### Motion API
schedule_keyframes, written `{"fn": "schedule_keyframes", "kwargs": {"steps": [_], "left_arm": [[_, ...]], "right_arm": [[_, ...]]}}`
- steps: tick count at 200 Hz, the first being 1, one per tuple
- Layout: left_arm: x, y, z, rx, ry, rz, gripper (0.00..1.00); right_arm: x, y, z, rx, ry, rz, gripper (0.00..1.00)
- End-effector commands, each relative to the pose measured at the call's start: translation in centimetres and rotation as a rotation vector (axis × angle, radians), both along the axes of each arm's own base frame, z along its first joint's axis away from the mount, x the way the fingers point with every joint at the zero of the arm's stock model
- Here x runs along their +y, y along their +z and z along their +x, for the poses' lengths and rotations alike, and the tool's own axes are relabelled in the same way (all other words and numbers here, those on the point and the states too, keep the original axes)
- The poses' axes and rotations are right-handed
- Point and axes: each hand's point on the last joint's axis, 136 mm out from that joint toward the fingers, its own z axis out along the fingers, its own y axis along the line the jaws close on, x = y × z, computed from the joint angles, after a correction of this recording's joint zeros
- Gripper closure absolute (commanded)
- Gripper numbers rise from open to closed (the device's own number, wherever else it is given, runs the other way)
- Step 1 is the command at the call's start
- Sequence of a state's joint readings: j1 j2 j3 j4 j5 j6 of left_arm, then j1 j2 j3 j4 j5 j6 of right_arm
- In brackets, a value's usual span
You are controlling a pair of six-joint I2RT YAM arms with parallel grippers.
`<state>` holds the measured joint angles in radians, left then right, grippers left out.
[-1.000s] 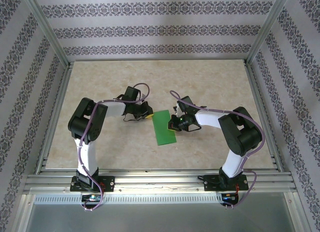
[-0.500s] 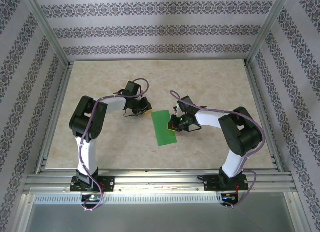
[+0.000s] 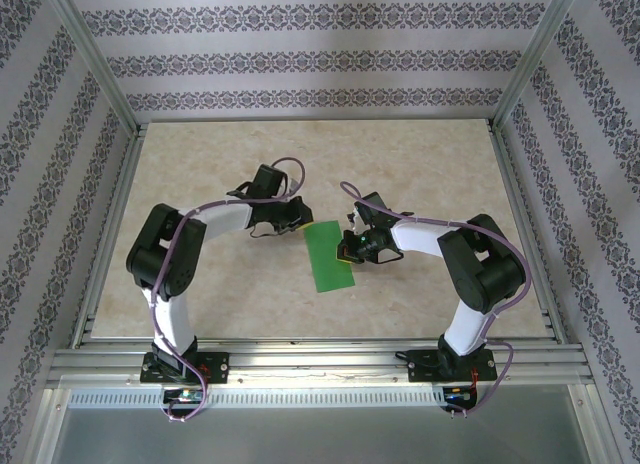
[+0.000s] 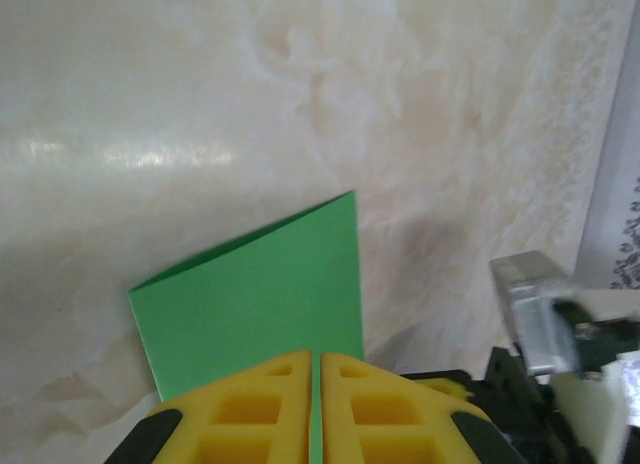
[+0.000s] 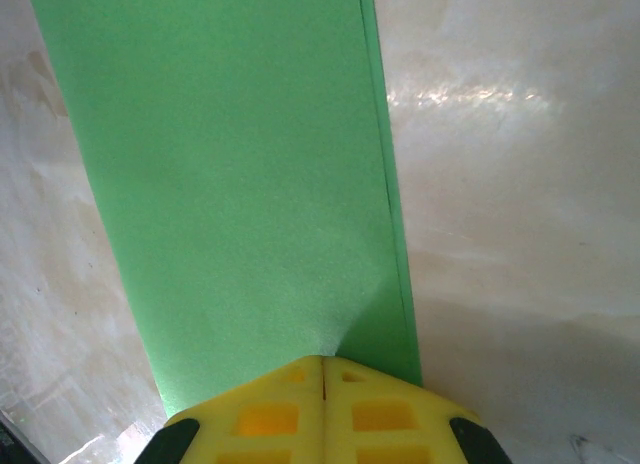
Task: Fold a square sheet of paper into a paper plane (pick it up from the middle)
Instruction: First fold the square sheet of paper in half at the center of the table.
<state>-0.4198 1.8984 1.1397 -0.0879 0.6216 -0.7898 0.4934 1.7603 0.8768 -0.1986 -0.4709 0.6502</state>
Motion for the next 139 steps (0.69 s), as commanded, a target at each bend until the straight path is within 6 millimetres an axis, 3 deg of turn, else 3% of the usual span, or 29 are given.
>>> {"fn": "schedule_keyframes", "kwargs": {"steps": [1, 37, 62, 99, 139], "left_arm": [[-0.4, -2.3, -0.8, 0.026, -0.028, 0.014, 0.88], [1.2, -5.5, -1.0, 0.076, 0.002, 0.119, 0.88], [2.6, -6.3, -0.7, 0.089, 0.046, 0.153, 0.88], [4.1, -6.0, 0.5, 0.089, 0.088, 0.164, 0.87], [4.6, -4.0, 2.1, 0.063, 0.097, 0.187, 0.86]], "right_arm": [[-3.6, -3.6, -3.3, 0.135, -0.015, -0.181, 1.00], [-3.4, -4.0, -3.5, 0.150, -0.014, -0.177, 1.00], [-3.6, -3.9, -3.6, 0.153, -0.006, -0.190, 1.00], [-3.7, -3.7, -3.6, 0.144, -0.015, -0.191, 1.00], [-3.7, -3.7, -3.7, 0.141, -0.009, -0.189, 1.00]]}}
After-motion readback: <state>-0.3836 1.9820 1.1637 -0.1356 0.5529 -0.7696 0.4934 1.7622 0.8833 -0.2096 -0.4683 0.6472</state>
